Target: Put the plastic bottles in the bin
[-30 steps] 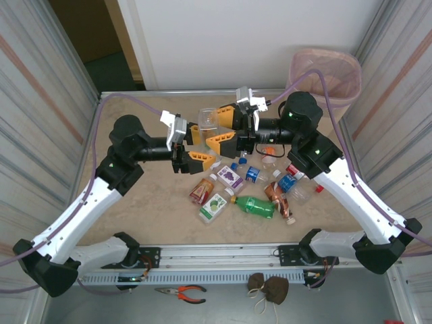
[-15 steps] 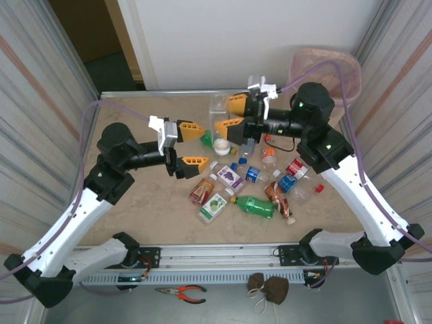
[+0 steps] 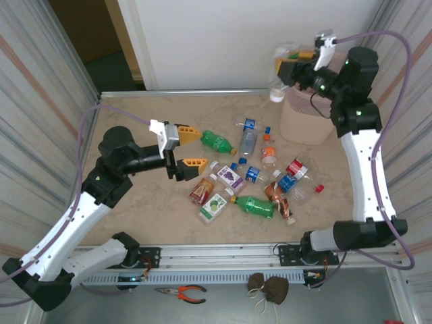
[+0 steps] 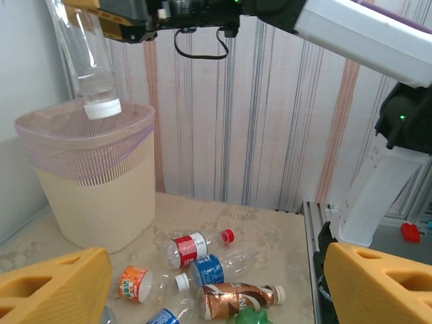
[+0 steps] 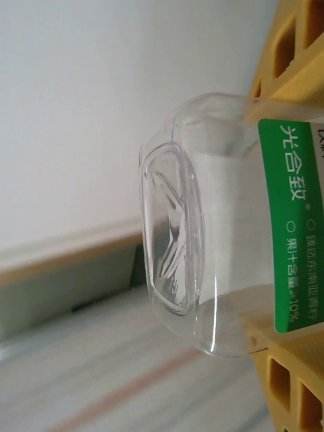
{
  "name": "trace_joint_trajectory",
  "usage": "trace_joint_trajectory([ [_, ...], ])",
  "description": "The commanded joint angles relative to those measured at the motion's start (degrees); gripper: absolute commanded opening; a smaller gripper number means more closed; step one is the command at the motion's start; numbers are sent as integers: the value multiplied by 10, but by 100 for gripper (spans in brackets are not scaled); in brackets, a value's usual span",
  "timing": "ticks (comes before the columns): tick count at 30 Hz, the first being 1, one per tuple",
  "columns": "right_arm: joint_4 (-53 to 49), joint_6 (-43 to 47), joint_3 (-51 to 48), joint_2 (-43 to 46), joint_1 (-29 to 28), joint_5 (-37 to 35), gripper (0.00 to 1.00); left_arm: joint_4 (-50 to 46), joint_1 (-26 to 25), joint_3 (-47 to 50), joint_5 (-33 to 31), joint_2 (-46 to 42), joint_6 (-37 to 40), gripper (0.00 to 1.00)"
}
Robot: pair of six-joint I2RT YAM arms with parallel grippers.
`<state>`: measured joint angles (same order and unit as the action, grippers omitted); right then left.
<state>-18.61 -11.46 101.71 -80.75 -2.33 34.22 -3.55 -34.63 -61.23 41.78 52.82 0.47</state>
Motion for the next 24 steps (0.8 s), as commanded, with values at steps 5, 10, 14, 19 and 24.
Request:
trace_joint_trajectory([
  [5, -64, 29, 119, -101, 95, -107, 54, -15, -1, 3, -14, -23, 15, 83],
  [10, -122, 68, 205, -186, 121, -170, 53, -15, -1, 4, -18, -26, 14, 82],
  [14, -192, 93, 279, -258, 129, -225, 53, -15, -1, 9, -22, -30, 14, 82],
  [19, -256, 112, 315, -319, 131, -289, 52, -16, -2, 19, -28, -36, 15, 82],
  [24, -296, 118, 317, -359, 132, -341, 52, -26, -1, 21, -31, -34, 21, 82],
])
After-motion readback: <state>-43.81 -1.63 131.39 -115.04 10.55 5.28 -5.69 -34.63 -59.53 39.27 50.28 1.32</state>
